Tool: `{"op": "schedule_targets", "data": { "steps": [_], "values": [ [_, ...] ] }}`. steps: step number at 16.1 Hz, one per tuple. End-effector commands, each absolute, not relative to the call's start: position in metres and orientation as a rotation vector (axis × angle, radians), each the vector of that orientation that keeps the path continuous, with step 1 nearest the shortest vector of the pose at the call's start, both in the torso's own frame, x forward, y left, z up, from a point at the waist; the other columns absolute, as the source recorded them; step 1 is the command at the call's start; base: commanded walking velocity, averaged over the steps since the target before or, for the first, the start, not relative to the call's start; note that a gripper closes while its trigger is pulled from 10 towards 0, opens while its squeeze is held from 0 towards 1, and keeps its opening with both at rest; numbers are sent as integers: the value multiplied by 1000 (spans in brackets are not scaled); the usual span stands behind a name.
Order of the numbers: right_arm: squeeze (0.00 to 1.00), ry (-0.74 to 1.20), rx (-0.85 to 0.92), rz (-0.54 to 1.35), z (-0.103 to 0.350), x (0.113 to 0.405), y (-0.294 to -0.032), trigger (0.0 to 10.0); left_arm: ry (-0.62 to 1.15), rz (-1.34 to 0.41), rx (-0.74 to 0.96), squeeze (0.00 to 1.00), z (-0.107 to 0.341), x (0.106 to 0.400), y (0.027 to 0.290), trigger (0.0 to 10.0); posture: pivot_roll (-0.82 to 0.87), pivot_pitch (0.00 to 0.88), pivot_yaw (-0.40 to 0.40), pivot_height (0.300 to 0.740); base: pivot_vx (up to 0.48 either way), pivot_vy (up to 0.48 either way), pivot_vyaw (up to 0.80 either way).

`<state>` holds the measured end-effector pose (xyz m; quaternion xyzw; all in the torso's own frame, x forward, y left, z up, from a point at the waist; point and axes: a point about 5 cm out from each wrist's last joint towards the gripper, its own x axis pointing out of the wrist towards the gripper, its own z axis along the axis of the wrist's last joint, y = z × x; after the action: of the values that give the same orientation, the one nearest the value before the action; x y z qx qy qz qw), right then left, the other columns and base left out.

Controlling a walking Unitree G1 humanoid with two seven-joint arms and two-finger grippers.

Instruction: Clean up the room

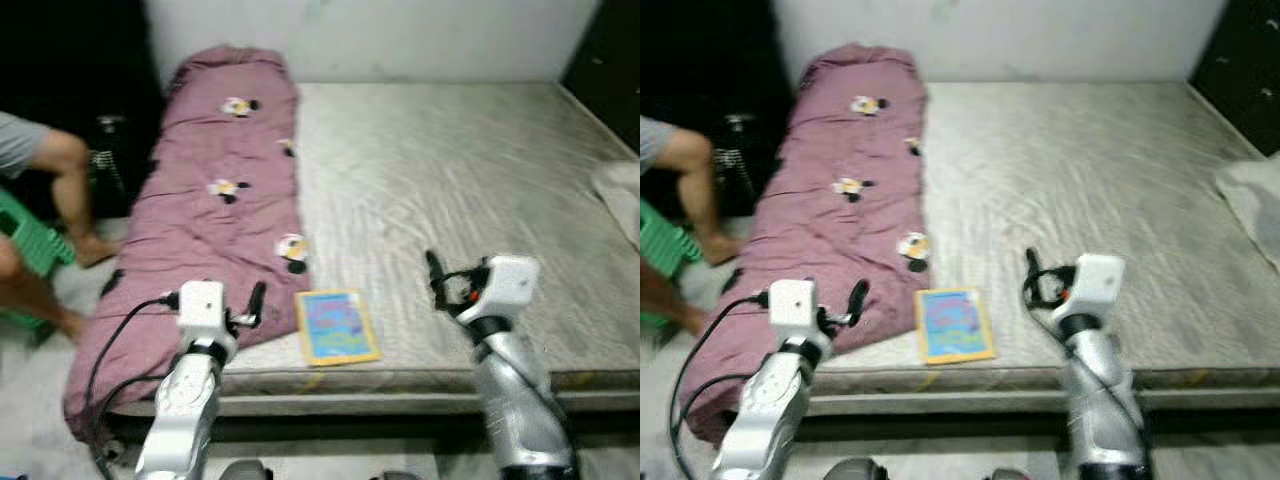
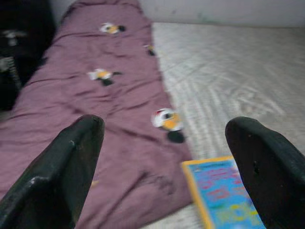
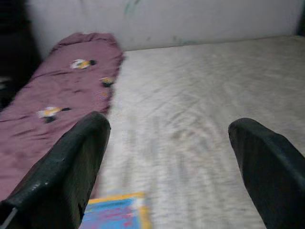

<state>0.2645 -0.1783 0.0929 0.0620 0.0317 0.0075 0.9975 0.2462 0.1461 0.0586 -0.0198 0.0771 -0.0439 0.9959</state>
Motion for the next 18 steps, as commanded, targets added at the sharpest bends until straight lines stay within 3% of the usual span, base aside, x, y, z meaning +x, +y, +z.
{"op": "schedule_targets", "data": {
  "steps": [1, 6, 18],
  "values": [
    [0, 74, 114, 2, 91, 263, -182, 10000, 146, -89, -30, 0, 60, 247, 146, 10000, -39, 38, 6, 740, 0, 0, 0],
    [0, 80, 111, 1, 90, 264, -183, 10000, 129, -111, -36, 0, 63, 247, 145, 10000, -38, 38, 6, 740, 0, 0, -99],
    [0, 78, 106, -2, 91, 265, -183, 10000, 119, -129, -43, 0, 63, 248, 143, 10000, -42, 36, 5, 740, 341, 0, -121]
  ]
}}
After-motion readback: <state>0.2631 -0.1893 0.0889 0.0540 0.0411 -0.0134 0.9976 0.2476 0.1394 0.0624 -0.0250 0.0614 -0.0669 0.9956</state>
